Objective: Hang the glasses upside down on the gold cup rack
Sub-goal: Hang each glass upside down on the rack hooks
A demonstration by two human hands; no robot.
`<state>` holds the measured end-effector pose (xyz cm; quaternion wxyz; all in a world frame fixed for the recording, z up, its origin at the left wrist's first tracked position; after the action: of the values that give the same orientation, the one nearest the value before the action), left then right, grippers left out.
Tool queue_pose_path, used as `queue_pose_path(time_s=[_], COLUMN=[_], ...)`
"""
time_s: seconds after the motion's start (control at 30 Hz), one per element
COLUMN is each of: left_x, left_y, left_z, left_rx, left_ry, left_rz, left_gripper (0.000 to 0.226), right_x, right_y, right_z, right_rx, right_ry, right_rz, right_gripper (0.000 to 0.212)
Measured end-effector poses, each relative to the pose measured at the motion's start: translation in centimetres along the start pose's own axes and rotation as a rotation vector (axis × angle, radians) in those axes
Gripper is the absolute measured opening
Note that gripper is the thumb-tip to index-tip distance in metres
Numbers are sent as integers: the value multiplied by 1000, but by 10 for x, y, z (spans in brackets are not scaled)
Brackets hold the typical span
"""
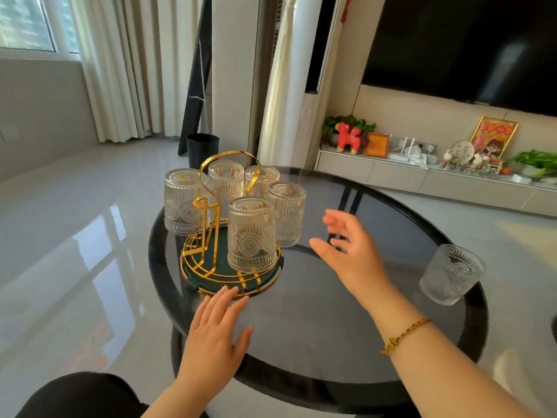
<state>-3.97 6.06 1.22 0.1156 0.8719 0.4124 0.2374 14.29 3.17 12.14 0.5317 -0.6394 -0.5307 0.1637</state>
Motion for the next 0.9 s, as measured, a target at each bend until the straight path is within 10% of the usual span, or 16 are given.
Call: queue_pose_path(time_s=[0.1, 0.47, 0.9], left_x=[2, 28, 29], left_y=[21, 43, 42], left_z=[12, 63, 64], left_rx=[-43, 18, 25], left_ry=[-50, -300, -288], left_rz=[87, 127, 128], left_gripper=[41, 48, 47], right_x=[-20, -55, -25], right_y=[41, 141, 195], right_z=[-30, -139, -161], right_rx=[94, -212, -244], right_ry=[238, 992, 846], right_rz=[121, 525, 713], right_gripper=[31, 65, 105])
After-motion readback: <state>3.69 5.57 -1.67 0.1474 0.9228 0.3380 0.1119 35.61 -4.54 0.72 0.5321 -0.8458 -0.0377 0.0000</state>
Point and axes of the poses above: each hand's wrist, its own x-axis towards the middle knuckle, its own z-axis out of the palm, y = z × x, the point moved 5 cm from there along x, towards the middle knuckle, and after that the axes turned 3 degrees about z, right-handed, at the moved point
